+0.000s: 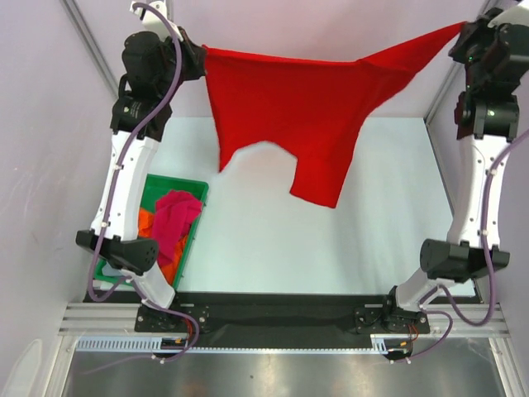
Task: Fold and stack the t-shirts
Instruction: Flatten the tshirt out
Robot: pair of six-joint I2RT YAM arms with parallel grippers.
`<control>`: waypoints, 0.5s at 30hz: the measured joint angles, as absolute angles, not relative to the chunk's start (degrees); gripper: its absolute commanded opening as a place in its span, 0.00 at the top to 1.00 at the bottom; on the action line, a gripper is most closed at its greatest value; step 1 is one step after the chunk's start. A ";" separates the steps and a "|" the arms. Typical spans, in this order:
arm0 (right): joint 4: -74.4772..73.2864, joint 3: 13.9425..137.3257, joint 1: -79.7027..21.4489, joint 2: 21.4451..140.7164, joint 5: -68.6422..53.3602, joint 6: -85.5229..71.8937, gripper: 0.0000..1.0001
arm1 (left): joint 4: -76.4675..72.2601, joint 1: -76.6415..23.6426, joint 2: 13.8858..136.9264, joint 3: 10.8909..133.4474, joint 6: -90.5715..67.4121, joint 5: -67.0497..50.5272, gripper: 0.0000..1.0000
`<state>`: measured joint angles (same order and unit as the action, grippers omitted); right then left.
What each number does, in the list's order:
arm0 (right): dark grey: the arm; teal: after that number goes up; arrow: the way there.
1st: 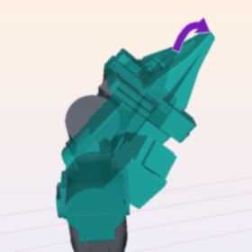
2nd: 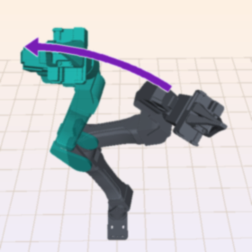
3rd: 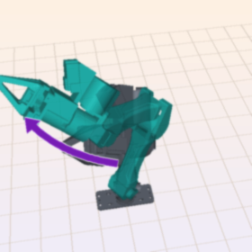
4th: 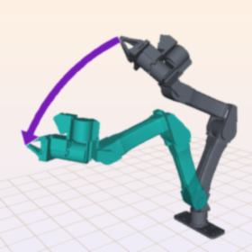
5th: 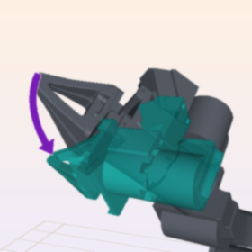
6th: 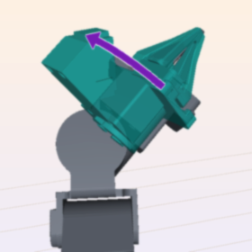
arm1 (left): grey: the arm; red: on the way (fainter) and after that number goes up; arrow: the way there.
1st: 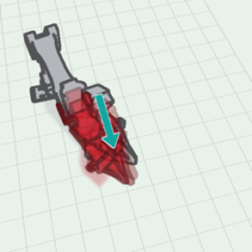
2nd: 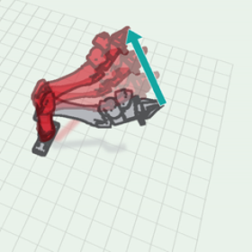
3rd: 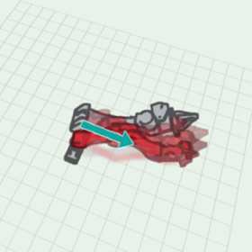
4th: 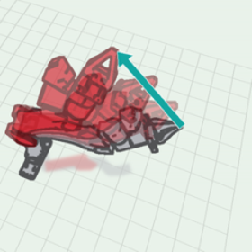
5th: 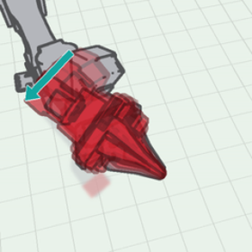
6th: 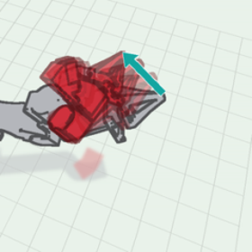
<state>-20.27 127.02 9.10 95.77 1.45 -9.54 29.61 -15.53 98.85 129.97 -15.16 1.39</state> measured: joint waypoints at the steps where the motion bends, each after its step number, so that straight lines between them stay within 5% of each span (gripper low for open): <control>1: -19.51 126.02 9.10 93.95 2.35 -8.97 1.00 | 29.54 -15.59 98.28 129.03 -15.53 1.52 1.00; 15: -10.33 131.31 4.93 73.95 6.17 -2.44 1.00 | 28.75 -16.38 78.04 122.52 -15.90 0.71 0.99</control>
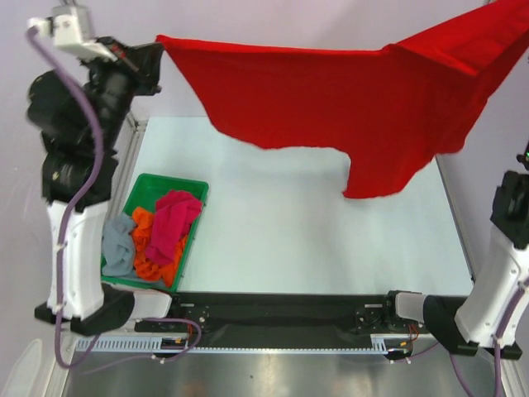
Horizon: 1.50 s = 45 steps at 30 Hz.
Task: Fold and stack the t-shirts
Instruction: Flatten the tshirt out
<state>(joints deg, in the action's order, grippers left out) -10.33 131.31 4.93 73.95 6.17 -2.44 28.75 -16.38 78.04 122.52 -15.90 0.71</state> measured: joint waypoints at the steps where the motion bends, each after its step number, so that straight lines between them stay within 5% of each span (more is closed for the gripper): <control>1: -10.39 131.70 4.80 73.01 6.07 -2.35 1.00 | 28.40 -16.38 76.09 121.86 -15.86 0.69 1.00; 12: -11.90 136.11 3.14 69.32 4.25 -2.22 1.00 | 26.20 -16.38 65.89 117.64 -16.01 -0.51 1.00; 20: -7.73 124.03 2.46 69.87 5.50 -0.95 1.00 | 23.62 -16.38 70.87 108.51 -16.05 -1.23 1.00; 34: 0.36 98.06 7.99 98.02 3.99 -1.93 1.00 | 13.37 -16.36 100.71 96.49 -18.02 -2.17 1.00; 45: 4.99 105.32 7.68 118.50 2.92 -2.15 1.00 | 10.48 -15.05 130.45 115.92 -21.02 -3.73 1.00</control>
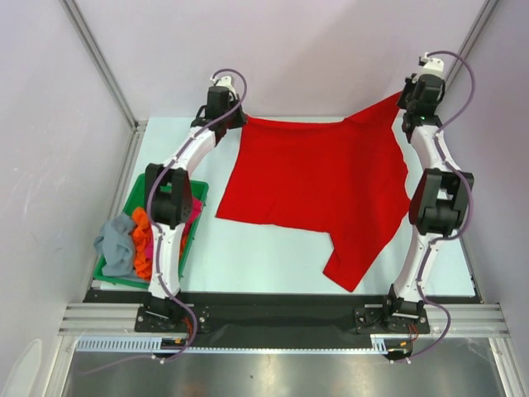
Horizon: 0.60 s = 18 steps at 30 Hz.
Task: Fold and stack the t-shirts
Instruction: Flatten the tshirt out
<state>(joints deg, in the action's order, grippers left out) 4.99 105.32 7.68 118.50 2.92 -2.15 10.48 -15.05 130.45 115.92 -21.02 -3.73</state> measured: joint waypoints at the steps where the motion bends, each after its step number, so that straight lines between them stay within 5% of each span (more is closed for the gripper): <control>1: 4.97 107.09 7.53 120.51 2.76 -2.22 1.00 | 10.94 -14.79 131.96 117.60 -21.02 -3.77 1.00; 9: 1.56 116.81 6.55 128.29 2.44 -4.27 1.00 | 11.00 -12.88 136.11 124.31 -21.56 -4.73 1.00; 18: -5.89 118.39 8.45 117.36 1.83 -9.47 1.00 | 11.42 -12.95 123.26 119.15 -23.49 -7.05 1.00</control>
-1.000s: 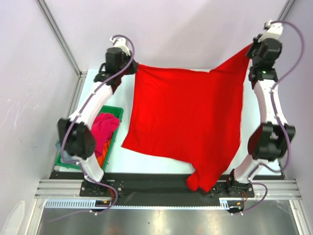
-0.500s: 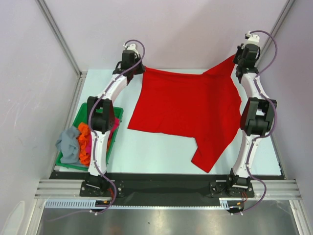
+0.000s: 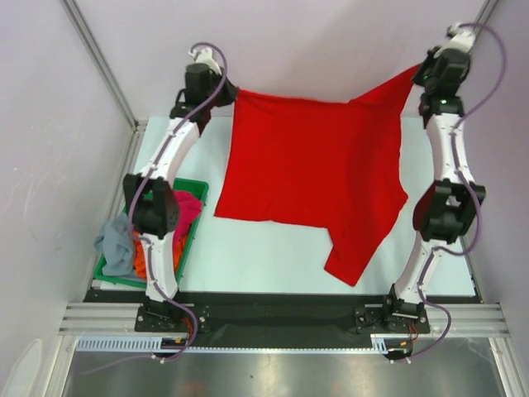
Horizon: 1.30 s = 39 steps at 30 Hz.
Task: Fold and stack the t-shirts
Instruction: Flatten the tshirt out
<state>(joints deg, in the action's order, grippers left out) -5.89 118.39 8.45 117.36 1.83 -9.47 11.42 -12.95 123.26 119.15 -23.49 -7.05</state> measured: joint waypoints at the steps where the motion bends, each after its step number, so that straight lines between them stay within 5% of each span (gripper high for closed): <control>1: -6.59 118.96 8.95 115.04 1.69 -9.63 1.00 | 11.53 -12.95 120.25 118.37 -23.57 -7.35 1.00; 12: -8.93 129.23 9.41 84.84 2.00 -8.01 1.00 | 10.87 -14.00 88.38 118.63 -21.15 -9.30 1.00; 20: -10.63 132.97 7.38 73.19 2.57 -6.74 1.00 | 12.21 -14.55 74.89 118.24 -19.33 -9.89 1.00; 29: -12.60 135.59 2.42 70.41 3.90 -3.33 1.00 | 11.62 -14.90 63.57 109.89 -19.49 -10.24 1.00; 39: -8.38 130.85 -5.82 73.95 9.96 5.80 1.00 | 10.83 -15.33 69.52 108.49 -19.49 -9.67 1.00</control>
<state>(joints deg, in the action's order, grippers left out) -8.38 130.85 -5.82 73.95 9.96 5.80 10.83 -15.33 69.52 108.49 -19.49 -9.67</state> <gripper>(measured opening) 0.009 0.006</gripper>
